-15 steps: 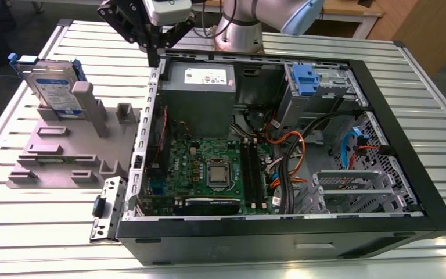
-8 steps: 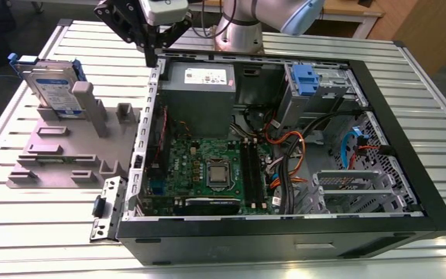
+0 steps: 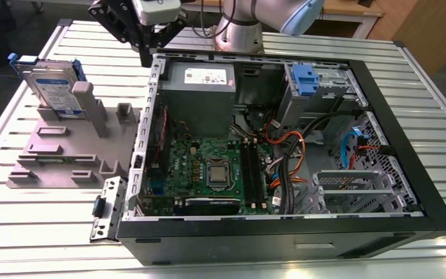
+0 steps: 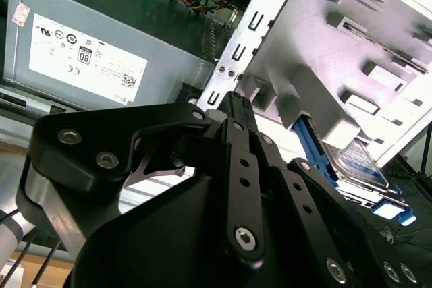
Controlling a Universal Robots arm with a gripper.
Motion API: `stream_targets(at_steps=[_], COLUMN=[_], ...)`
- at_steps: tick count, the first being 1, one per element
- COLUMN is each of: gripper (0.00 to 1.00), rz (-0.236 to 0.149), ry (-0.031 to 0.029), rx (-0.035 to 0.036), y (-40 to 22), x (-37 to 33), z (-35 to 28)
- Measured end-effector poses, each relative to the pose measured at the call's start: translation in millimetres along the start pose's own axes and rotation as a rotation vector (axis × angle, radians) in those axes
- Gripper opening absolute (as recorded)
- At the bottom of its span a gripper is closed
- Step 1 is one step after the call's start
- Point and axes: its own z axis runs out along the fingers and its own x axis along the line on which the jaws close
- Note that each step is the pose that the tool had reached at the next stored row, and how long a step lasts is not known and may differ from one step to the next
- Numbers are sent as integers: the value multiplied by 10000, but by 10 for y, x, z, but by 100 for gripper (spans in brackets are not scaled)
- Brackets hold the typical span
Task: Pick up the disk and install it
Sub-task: 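Reach for the disk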
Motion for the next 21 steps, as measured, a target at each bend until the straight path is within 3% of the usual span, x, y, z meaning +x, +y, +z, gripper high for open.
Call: stream_targets(at_steps=[9,21], gripper=[11,11], rz=[0,0], ry=[-1,0], rx=[-1,-1], y=[-7,-11], x=[84,134], z=[6,10])
